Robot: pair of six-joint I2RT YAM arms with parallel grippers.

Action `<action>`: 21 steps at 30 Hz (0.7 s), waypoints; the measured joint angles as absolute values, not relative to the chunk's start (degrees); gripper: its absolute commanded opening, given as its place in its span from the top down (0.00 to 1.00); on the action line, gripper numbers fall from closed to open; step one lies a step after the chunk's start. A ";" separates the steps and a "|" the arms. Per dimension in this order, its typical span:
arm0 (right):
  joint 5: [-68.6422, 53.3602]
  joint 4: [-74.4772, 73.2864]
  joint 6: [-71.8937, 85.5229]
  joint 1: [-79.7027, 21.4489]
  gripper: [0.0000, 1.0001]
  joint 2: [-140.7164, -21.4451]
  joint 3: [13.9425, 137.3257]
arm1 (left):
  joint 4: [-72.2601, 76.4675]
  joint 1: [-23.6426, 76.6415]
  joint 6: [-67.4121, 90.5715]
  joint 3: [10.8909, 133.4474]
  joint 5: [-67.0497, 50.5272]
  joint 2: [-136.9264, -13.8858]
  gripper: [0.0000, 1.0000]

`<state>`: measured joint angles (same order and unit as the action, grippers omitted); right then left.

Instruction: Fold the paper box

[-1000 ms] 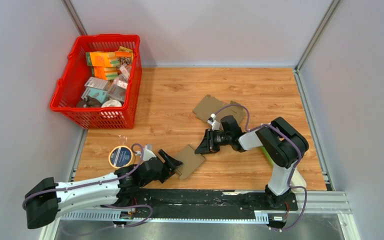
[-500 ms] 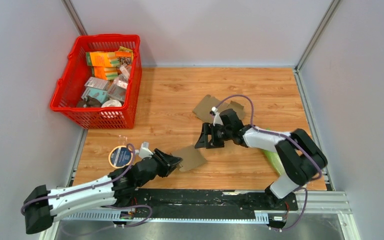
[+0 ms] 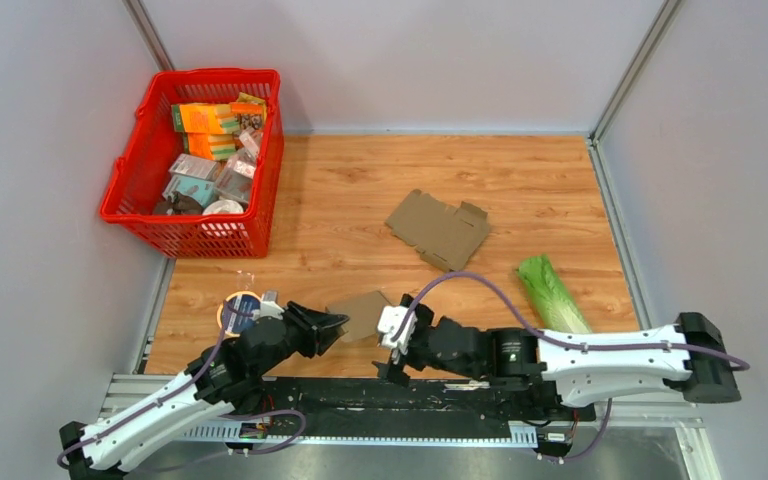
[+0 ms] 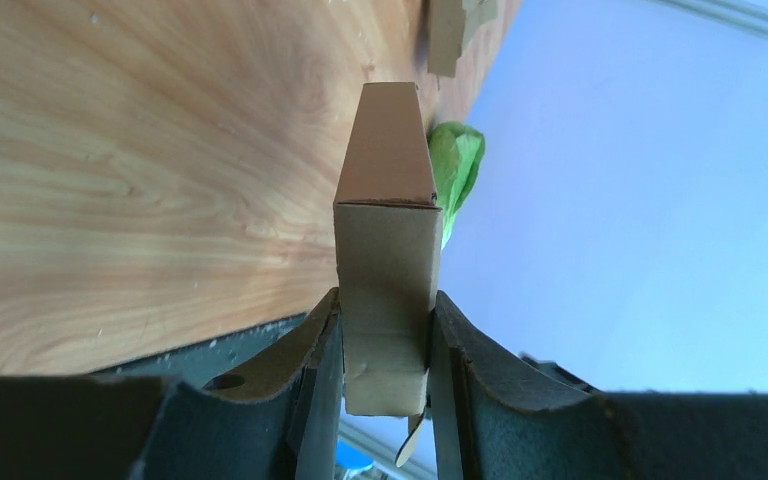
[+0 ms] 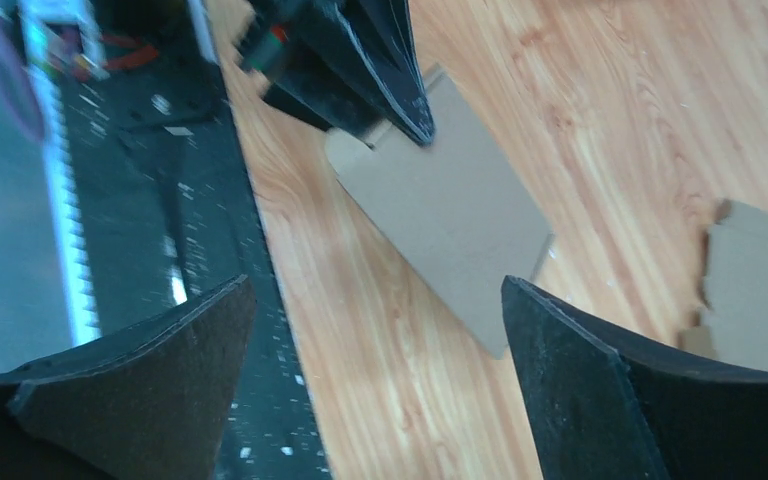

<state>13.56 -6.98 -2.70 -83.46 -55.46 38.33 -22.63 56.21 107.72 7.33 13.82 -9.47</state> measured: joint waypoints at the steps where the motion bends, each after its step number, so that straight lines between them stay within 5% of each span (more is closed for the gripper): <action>1: 16.23 -6.50 -4.49 -85.25 0.00 -57.34 38.41 | -24.14 56.14 107.94 7.81 13.19 -8.73 0.80; 10: 36.42 6.31 -21.80 -91.90 0.06 -74.85 38.41 | -32.18 56.05 109.45 12.88 7.75 -7.14 0.85; 21: 43.48 25.36 -31.68 -93.73 0.40 -79.26 34.46 | -34.54 55.64 109.89 16.58 7.81 -8.54 0.85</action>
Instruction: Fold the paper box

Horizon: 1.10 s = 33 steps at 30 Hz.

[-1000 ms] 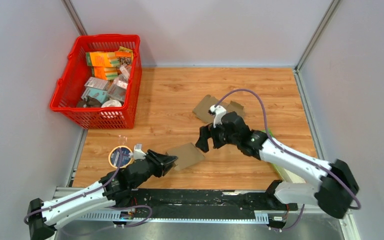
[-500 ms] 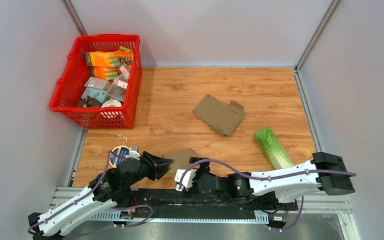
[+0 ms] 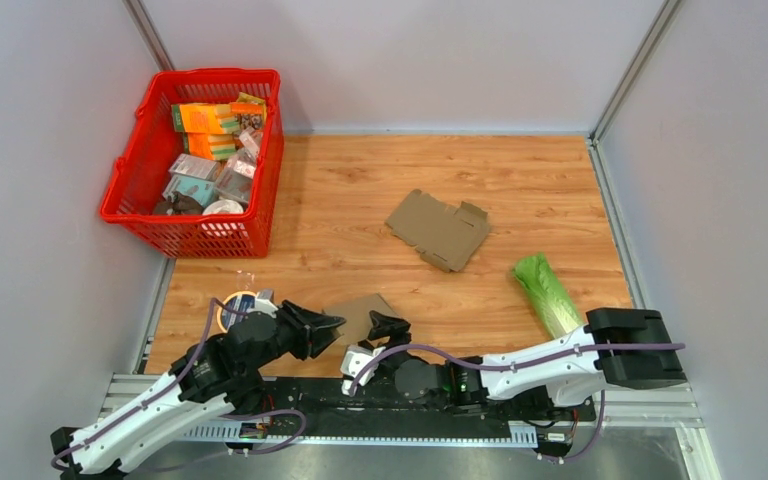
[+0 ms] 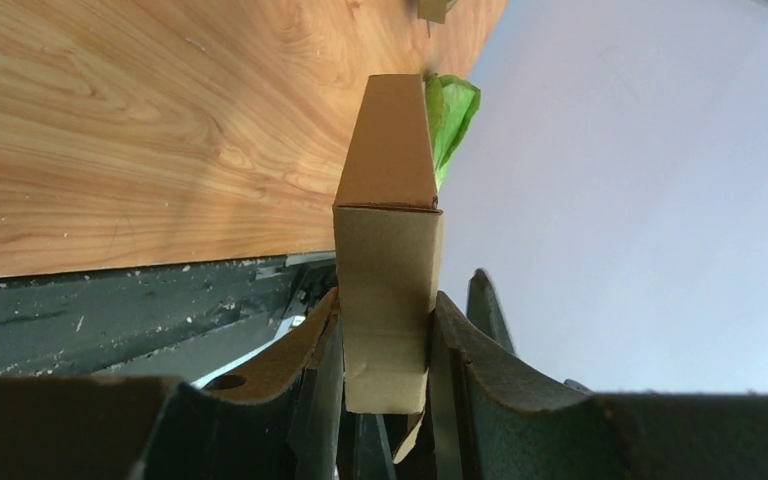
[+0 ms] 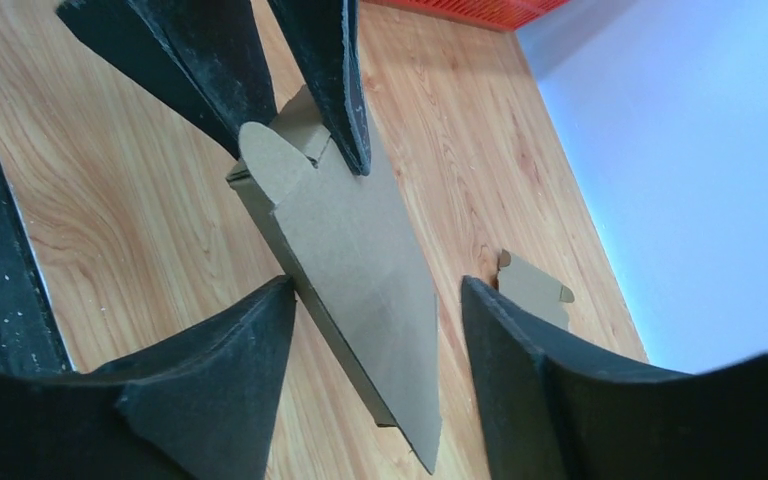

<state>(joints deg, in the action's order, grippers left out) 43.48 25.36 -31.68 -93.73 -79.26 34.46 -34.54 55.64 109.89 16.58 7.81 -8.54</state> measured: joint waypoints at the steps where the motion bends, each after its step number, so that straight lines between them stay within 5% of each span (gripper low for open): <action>1: 43.86 25.98 -31.86 -94.02 0.43 -79.26 34.20 | -34.46 55.64 110.00 16.58 7.60 -8.80 0.83; 3: 44.53 27.62 -32.05 -94.54 0.49 -79.26 33.50 | -33.74 55.61 110.24 16.58 7.57 -9.61 0.75; 6: 45.04 28.56 -31.70 -94.70 0.54 -78.94 32.62 | -32.84 55.61 110.02 16.64 7.79 -11.05 0.48; 7: 45.12 28.03 -31.31 -94.70 0.55 -78.48 32.58 | -32.69 55.64 109.45 16.73 7.86 -11.60 0.31; 8: 45.23 27.22 -30.63 -94.70 0.56 -77.65 32.58 | -32.80 55.64 108.44 17.19 8.08 -12.29 0.27; 19: 38.87 0.80 -10.57 -92.51 0.53 -61.69 34.68 | -39.97 55.72 75.20 36.82 16.60 -18.92 0.25; 26: 29.76 -10.11 2.09 -87.48 0.04 -59.13 35.40 | -40.66 55.72 66.96 33.08 16.84 -20.21 0.27; 33: 16.56 -9.10 8.21 -76.18 0.05 -42.98 31.68 | -39.27 55.75 67.16 30.11 13.39 -23.90 0.21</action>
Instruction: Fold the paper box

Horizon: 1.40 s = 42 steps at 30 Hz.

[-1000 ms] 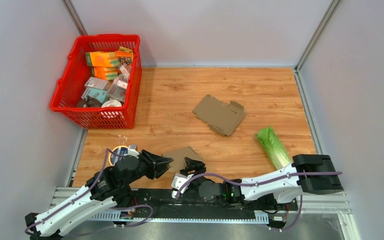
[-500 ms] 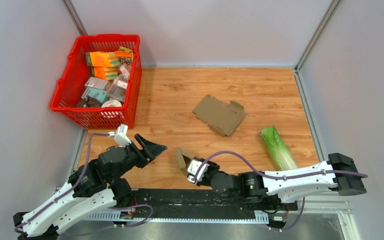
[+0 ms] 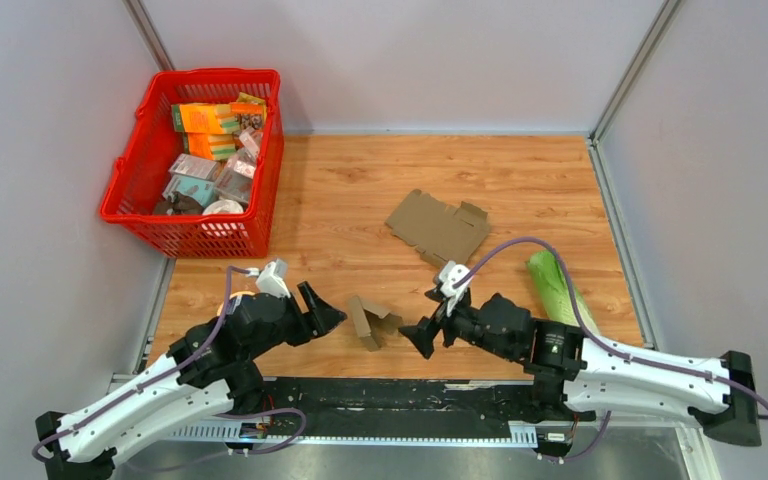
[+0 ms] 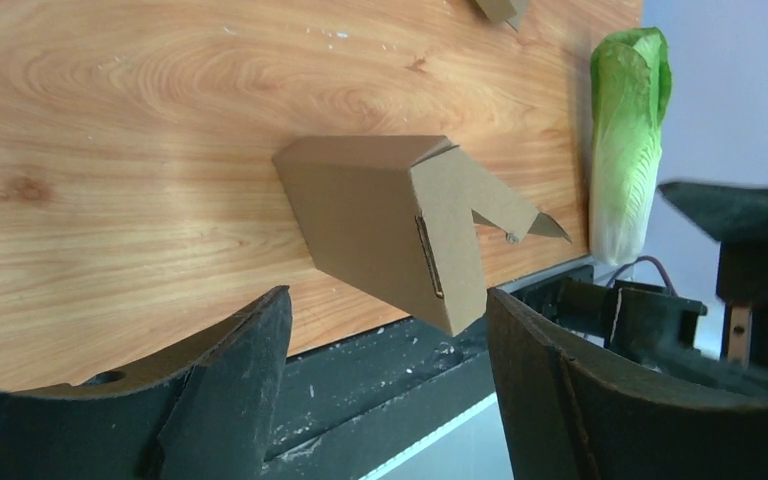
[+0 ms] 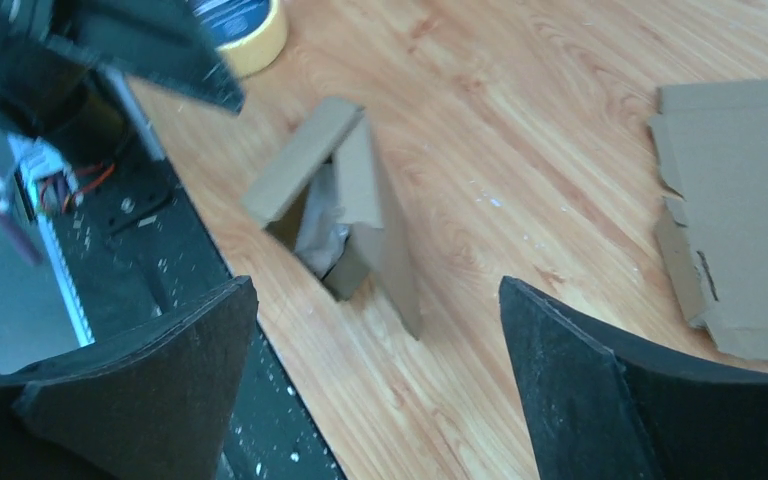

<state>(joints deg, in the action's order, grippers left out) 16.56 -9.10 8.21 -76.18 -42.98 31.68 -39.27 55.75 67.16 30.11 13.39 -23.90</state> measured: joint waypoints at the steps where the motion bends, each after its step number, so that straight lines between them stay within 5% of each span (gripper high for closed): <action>1: 15.20 -8.64 8.99 -74.00 0.06 -41.95 31.18 | -38.37 55.75 67.61 29.10 12.95 -23.51 0.24; 7: 14.94 -8.56 20.12 -61.10 0.29 -43.05 30.24 | -34.39 55.75 71.33 23.88 10.55 -21.45 0.57; 8: 14.92 -9.58 21.87 -58.72 0.49 -44.86 31.27 | -34.48 55.75 72.29 23.62 10.50 -21.34 0.59; 9: 14.50 -10.44 23.33 -56.05 0.57 -47.27 32.58 | -34.74 55.75 73.17 23.62 10.48 -21.43 0.60; 14: 11.00 -12.75 25.61 -51.90 0.70 -61.17 37.89 | -34.04 55.75 76.12 22.44 9.06 -24.64 0.63; 29: 10.92 -14.15 29.06 -69.76 0.71 -76.29 44.14 | -17.54 58.50 78.37 19.68 4.05 -44.16 0.68; 33: 15.66 -18.20 31.59 -75.24 0.69 -79.18 49.80 | -12.78 58.87 80.62 15.05 4.95 -42.39 0.75; 42: 16.64 -18.20 31.33 -77.47 0.54 -81.12 50.59 | -14.22 58.83 82.85 11.49 10.83 -31.51 0.72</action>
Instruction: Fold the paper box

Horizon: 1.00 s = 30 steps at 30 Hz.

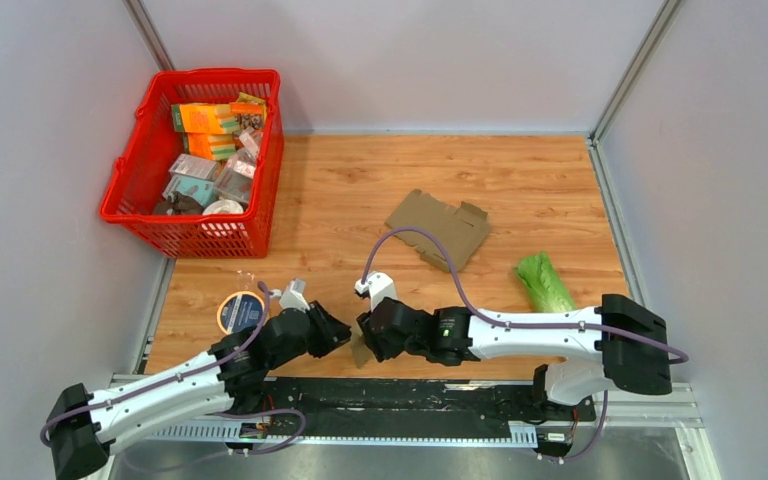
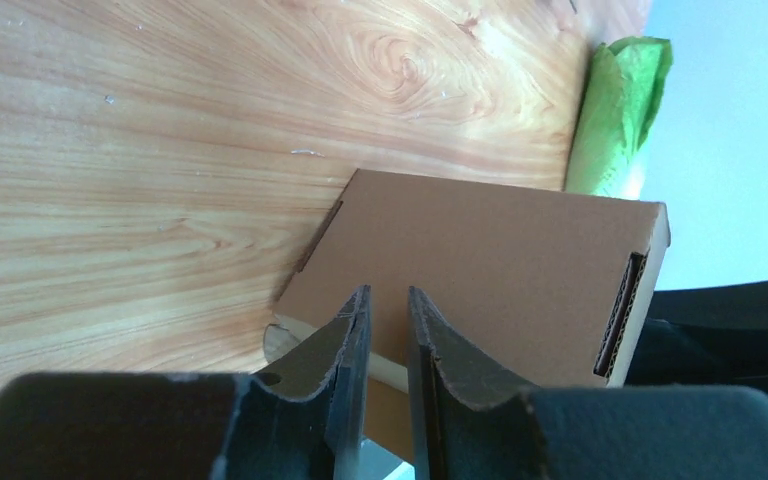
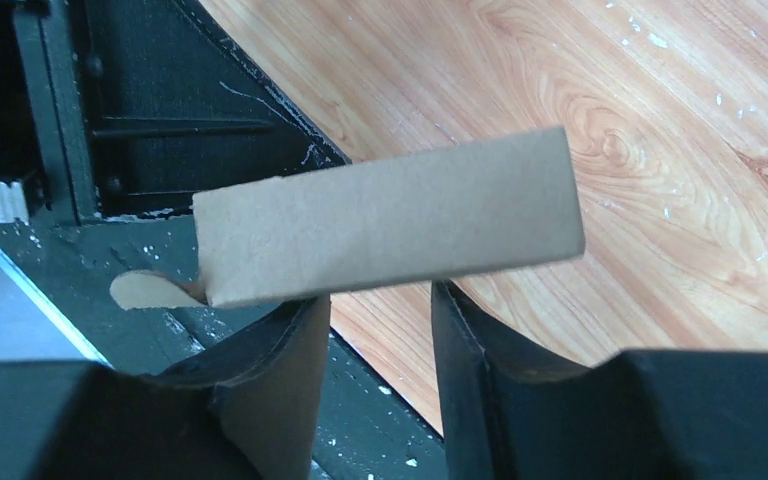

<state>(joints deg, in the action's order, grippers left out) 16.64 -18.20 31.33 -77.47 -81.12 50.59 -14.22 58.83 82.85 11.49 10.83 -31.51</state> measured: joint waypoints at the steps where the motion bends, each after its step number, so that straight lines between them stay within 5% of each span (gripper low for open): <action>1: 16.23 -18.11 30.30 -77.21 0.52 -81.34 50.52 | -13.80 58.85 83.35 10.61 11.05 -30.39 0.72; 7: 12.43 -15.35 27.11 -73.10 0.52 -83.66 50.30 | -17.34 58.92 84.42 6.02 11.70 -23.22 0.70; 11: 10.24 -14.26 26.02 -70.35 0.52 -87.39 51.22 | -24.91 58.92 83.11 7.77 13.47 -16.14 0.57; 30: -0.84 -15.38 24.08 -67.00 0.50 -93.91 59.31 | -71.68 58.92 79.90 34.04 18.50 -4.62 0.56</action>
